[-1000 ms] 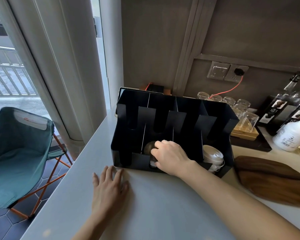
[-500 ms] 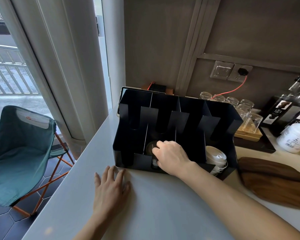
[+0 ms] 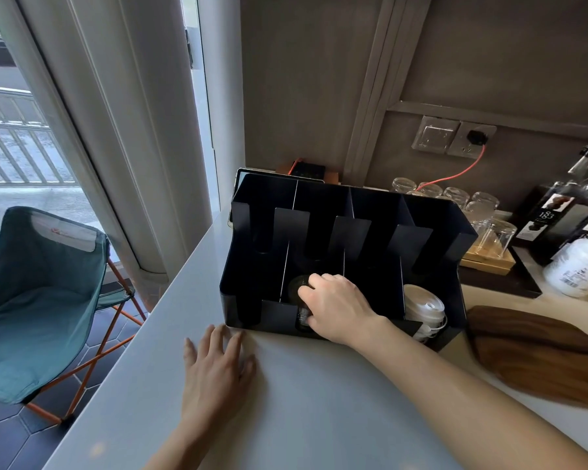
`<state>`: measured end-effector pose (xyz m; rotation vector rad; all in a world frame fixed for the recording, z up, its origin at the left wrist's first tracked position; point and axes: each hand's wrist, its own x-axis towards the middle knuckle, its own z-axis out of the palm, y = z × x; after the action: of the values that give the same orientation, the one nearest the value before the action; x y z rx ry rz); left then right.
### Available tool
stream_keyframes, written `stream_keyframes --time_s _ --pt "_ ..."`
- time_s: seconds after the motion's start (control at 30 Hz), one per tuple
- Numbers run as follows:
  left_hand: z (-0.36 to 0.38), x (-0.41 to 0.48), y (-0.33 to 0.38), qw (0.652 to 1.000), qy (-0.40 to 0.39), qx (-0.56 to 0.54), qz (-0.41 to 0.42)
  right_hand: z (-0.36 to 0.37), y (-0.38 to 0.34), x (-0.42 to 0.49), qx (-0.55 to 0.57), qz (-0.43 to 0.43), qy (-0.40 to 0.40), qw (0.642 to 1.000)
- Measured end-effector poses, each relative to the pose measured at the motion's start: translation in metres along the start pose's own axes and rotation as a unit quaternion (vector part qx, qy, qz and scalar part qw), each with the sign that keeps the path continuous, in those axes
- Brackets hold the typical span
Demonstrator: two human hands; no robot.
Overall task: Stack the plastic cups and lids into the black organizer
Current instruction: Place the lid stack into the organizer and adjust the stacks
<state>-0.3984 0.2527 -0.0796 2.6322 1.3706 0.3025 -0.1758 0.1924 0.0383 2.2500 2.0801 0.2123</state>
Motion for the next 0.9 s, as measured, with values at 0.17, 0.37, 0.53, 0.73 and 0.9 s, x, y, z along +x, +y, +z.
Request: stream_keyframes --time_s 0.17,0.37,0.53,0.73,0.9 --pt "-0.001 0.0 0.001 1.0 -0.001 -0.005 -0.003 -0.001 0.002 -0.001 0.023 -0.008 0.02 1.0" --pt "-0.004 0.001 0.001 1.0 -0.004 -0.007 -0.003 -0.006 0.004 -0.007 0.094 -0.013 0.052 0.994" --pt "-0.004 -0.001 0.0 1.0 -0.013 -0.002 -0.001 -0.023 0.021 -0.027 0.157 0.023 0.173 0.972" --pt "-0.006 -0.004 0.007 1.0 -0.021 0.006 -0.001 -0.036 0.059 -0.071 0.203 0.113 0.236 0.944" --pt "0.002 -0.019 0.033 0.999 0.014 -0.007 0.044 -0.028 0.108 -0.119 0.207 0.206 0.225 0.93"
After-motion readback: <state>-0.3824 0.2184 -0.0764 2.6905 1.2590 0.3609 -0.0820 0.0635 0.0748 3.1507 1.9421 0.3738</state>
